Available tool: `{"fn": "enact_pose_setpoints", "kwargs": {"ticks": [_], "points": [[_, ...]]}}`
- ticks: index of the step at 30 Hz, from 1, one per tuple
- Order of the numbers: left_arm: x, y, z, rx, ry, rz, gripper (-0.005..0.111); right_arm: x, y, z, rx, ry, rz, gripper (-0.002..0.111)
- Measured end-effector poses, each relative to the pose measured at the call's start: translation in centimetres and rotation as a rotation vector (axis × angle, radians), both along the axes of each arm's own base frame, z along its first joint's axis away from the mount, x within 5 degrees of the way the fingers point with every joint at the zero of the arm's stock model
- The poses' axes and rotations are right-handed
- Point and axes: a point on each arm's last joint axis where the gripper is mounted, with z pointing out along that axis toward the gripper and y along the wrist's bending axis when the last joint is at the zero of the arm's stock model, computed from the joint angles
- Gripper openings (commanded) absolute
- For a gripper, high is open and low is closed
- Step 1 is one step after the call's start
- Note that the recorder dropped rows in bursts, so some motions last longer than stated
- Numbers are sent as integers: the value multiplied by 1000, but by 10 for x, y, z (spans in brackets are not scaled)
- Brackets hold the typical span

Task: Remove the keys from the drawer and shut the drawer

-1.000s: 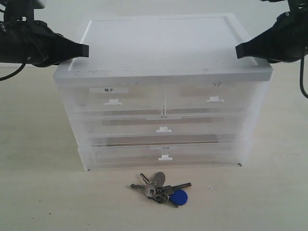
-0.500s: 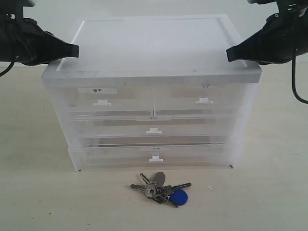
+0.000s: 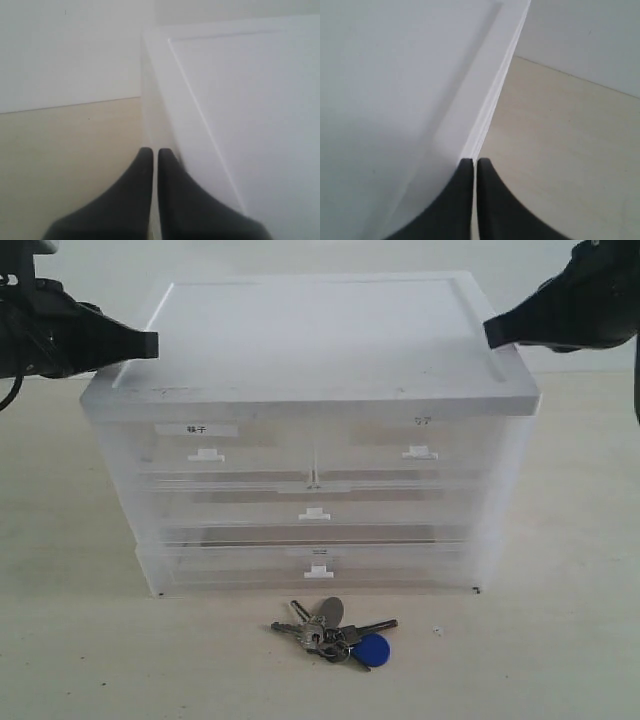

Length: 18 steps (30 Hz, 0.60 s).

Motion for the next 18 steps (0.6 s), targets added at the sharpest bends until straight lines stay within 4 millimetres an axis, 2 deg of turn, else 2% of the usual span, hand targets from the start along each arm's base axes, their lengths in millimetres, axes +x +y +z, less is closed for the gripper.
{"fn": "enact_pose_setpoints", "kwargs": {"ticks": [5,9,11,12,13,15,18], "points": [[-21,5,29,-23,-105,10,5,-11,-26,27,31,-94,-92,0],[-61,19,68,-70,-263,34,5,-38,-35,59,53,-207,-106,0],[-88,26,83,-105,-337,38,5,-60,-39,80,80,-278,-110,0],[-110,33,94,-131,-396,39,5,-79,-41,94,102,-329,-110,0],[-121,36,99,-146,-427,41,5,-87,-42,100,109,-351,-109,0],[-160,48,110,-211,-532,53,5,-128,-49,124,140,-463,-105,0],[-204,62,113,-270,-663,68,5,-179,-57,145,170,-589,-96,0]]}}
